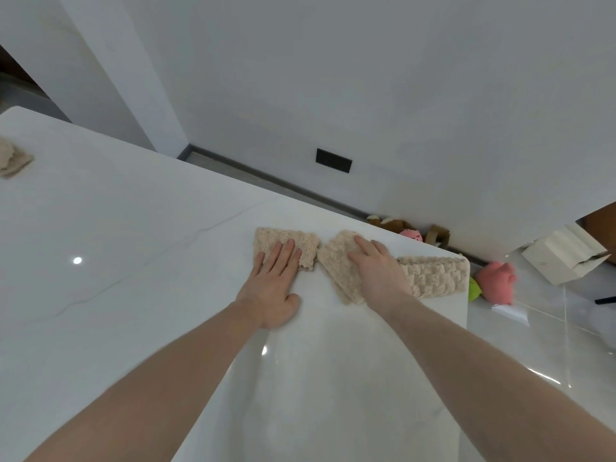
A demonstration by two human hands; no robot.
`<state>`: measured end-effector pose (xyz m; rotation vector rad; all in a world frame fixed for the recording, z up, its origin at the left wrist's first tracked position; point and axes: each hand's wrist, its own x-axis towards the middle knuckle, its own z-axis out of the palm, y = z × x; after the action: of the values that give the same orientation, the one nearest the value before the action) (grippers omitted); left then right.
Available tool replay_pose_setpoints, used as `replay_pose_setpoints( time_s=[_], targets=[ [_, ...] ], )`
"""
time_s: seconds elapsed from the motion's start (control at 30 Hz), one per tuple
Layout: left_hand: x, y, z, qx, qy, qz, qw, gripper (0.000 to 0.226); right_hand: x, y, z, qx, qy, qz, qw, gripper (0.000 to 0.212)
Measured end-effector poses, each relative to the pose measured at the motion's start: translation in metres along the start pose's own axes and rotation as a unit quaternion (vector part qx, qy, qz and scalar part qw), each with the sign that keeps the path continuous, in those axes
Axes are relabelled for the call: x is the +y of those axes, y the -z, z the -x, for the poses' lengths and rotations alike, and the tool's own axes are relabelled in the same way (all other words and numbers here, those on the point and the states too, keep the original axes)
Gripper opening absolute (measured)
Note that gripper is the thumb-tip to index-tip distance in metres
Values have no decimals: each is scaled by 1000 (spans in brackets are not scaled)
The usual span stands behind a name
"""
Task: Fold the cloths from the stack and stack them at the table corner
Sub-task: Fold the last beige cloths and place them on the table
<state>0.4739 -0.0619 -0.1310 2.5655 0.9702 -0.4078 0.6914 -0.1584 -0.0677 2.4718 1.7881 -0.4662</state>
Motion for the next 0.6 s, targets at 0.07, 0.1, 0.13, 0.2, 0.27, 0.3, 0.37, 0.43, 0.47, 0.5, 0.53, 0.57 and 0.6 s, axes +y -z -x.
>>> replay_pose_setpoints(
  time_s=[0.07, 0.1, 0.13, 0.2, 0.27, 0.3, 0.37, 0.43, 0.47, 0.5, 0.53, 0.57, 0.6],
  targets=[
    [-1, 5, -9, 0, -1, 7, 1000, 86, -12, -1, -2, 25, -24, -12, 999, 60],
    [-2, 6, -11, 1, -1, 10, 1000, 87, -21, -4, 1, 31, -45, -36, 998, 56],
    [-2, 6, -10, 2, -3, 12, 1000, 87, -29, -11, 6, 28, -70, -66, 995, 55],
    [-4, 4, -6, 2, -11, 6, 1000, 89, -42, -27, 17, -1, -103, -114, 988, 61],
    [-8, 2, -2, -6, -24, 2, 1000, 91, -50, -42, 25, -38, -102, -110, 988, 72],
    [-11, 3, -3, -10, -28, 3, 1000, 92, -52, -46, 25, -49, -97, -106, 988, 75],
    [-16, 6, -9, -19, -34, 4, 999, 93, -52, -48, 21, -59, -91, -113, 988, 74],
    [-18, 10, -16, -23, -44, -5, 999, 94, -47, -44, 16, -64, -88, -134, 985, 69],
    [-19, 12, -19, -25, -49, -12, 998, 95, -42, -43, 13, -69, -84, -142, 984, 67],
    [-20, 13, -22, -27, -53, -16, 998, 96, -36, -42, 11, -76, -77, -147, 983, 65],
    [-21, 13, -25, -30, -56, -16, 998, 97, -29, -41, 9, -80, -68, -149, 983, 63],
    [-23, 14, -28, -32, -56, -13, 998, 97, -22, -41, 6, -81, -54, -146, 984, 63],
    [-24, 15, -31, -34, -55, -7, 998, 97, -15, -42, 3, -79, -40, -142, 986, 62]
  ],
)
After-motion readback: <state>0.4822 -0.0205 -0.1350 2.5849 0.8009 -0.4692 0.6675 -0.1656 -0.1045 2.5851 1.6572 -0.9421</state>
